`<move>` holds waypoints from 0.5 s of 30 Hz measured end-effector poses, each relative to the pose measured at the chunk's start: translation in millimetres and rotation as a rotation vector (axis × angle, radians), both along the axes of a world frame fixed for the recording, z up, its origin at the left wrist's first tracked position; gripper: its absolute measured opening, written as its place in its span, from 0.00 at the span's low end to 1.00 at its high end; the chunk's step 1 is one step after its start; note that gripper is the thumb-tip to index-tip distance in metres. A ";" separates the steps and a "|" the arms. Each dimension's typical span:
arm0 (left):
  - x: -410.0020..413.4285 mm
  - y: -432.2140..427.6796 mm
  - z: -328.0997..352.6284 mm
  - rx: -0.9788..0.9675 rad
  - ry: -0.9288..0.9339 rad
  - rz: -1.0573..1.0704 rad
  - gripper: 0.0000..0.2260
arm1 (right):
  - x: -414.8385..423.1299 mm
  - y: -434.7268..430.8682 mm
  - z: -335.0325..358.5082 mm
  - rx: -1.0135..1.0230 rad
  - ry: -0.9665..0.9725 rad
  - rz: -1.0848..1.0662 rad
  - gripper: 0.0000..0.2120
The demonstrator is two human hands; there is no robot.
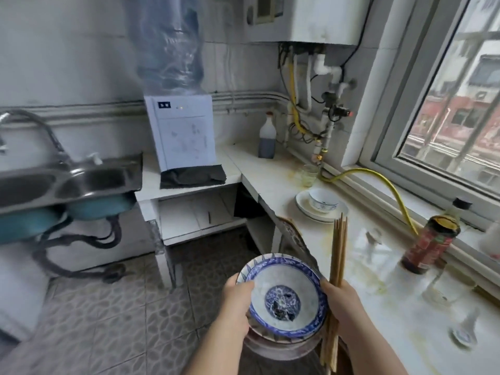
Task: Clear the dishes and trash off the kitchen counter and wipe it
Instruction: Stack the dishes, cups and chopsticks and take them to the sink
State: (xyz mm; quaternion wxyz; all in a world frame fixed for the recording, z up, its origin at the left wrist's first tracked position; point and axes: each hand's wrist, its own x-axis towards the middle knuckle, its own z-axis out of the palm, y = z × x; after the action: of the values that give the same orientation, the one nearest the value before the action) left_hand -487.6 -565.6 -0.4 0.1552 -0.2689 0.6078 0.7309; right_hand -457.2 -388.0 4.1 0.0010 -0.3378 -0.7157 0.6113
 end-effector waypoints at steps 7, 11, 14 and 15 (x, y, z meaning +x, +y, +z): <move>-31.8 -65.2 3.8 -0.067 0.001 0.209 0.15 | -72.2 -62.2 -3.8 -0.087 -0.017 0.208 0.09; -52.8 -95.5 7.5 -0.091 -0.001 0.331 0.12 | -114.0 -94.4 1.8 -0.090 -0.019 0.302 0.09; -69.0 -110.4 10.3 -0.103 0.013 0.414 0.09 | -143.0 -113.1 8.3 -0.099 -0.023 0.378 0.09; -73.1 -113.7 11.2 -0.099 0.014 0.439 0.09 | -151.5 -117.7 9.5 -0.103 -0.026 0.392 0.09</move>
State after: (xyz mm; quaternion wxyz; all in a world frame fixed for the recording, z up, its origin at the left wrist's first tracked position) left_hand -560.7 -679.3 10.9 -0.0252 -0.3969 0.5709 0.7183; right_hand -608.7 -505.8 13.7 -0.1445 -0.1995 -0.7356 0.6310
